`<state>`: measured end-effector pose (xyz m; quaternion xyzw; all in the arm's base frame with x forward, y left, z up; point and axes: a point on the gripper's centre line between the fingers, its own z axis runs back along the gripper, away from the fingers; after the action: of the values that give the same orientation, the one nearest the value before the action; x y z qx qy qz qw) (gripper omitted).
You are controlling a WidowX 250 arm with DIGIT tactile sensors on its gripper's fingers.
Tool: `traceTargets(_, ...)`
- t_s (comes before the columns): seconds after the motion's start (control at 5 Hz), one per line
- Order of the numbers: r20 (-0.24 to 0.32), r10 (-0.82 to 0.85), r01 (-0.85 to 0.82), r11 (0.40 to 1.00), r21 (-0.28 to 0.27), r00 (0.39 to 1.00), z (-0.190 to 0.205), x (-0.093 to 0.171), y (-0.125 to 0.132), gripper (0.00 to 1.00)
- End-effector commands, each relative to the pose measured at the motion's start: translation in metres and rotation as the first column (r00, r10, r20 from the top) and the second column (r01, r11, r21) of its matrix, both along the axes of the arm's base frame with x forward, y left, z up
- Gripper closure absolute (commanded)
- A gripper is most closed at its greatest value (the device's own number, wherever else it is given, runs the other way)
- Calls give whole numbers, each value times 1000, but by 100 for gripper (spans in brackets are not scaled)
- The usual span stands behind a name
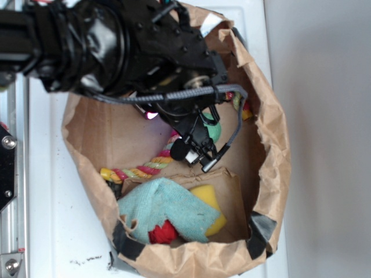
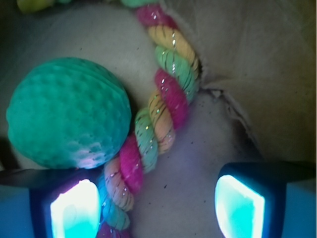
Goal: Grab the multicolored rope.
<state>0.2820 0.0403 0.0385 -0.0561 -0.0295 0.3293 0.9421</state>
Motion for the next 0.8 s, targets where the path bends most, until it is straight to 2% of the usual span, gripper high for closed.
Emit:
traceTargets(0.0,21,22,-22,1000,13,1000,10,8,4,0)
traceTargets(0.4,21,22,-22,1000,13,1000,10,8,4,0)
traceTargets(0.6,-4,29,-29,999,-21,1000,0,6,-2,0)
